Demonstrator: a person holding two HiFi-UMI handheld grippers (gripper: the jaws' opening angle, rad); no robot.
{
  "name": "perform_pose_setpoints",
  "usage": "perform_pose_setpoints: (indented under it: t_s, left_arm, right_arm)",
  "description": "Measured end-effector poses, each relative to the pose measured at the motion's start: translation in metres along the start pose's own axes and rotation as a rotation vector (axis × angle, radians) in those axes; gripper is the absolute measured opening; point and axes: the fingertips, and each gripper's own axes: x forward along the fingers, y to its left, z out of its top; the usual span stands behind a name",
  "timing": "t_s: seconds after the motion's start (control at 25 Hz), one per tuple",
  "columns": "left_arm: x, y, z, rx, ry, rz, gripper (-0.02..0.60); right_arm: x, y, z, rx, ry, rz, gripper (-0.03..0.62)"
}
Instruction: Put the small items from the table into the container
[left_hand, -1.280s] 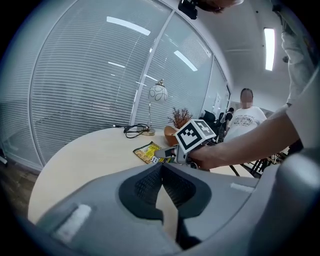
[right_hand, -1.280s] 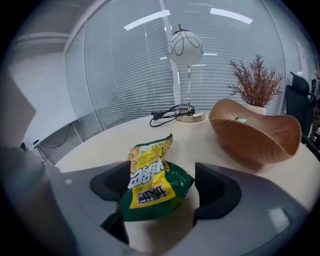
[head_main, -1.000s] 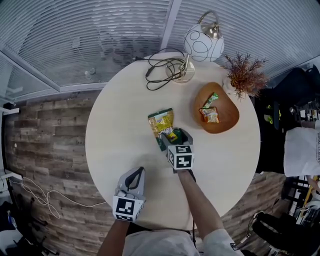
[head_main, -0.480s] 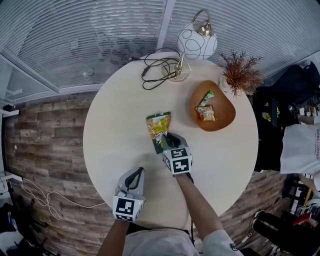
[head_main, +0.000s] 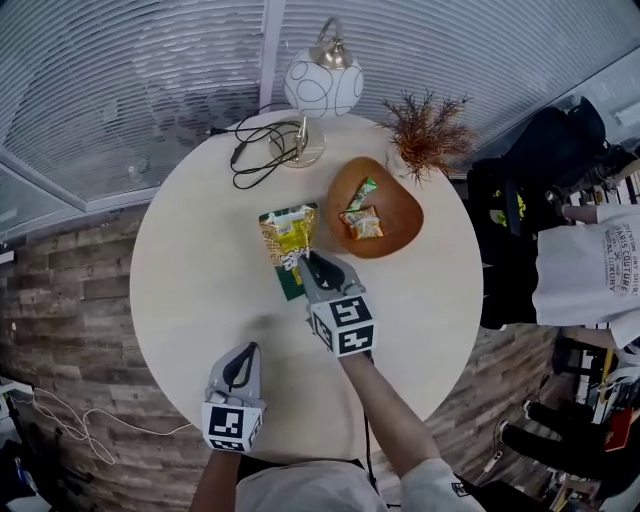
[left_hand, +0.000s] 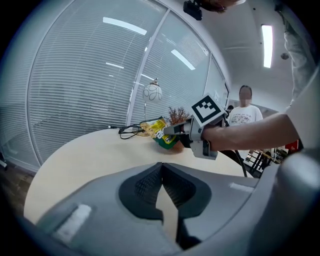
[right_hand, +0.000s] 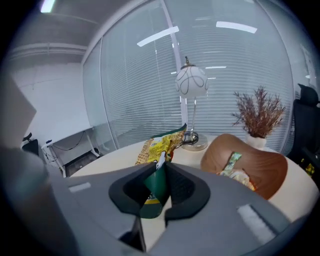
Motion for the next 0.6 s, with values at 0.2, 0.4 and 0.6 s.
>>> perform_pose_setpoints:
  t_s: [0.2, 0.4, 0.6]
  left_arm:
    - [0.008, -0.018, -0.003, 0.003, 0.005, -0.018, -0.009]
    - [0.008, -0.022, -0.002, 0.012, 0.013, 0.001, -0.009]
    - [0.008, -0.025, -0.003, 0.006, 0.014, 0.030, -0.009]
  right_arm:
    - [-0.022, -0.082, 0.032, 0.040, -0.068, -0.132, 0.061]
    - [-0.021, -0.157, 0.019, 0.084, 0.016, -0.258, 0.061]
    - [-0.008, -0.194, -0.009, 0.110, 0.115, -0.293, 0.061]
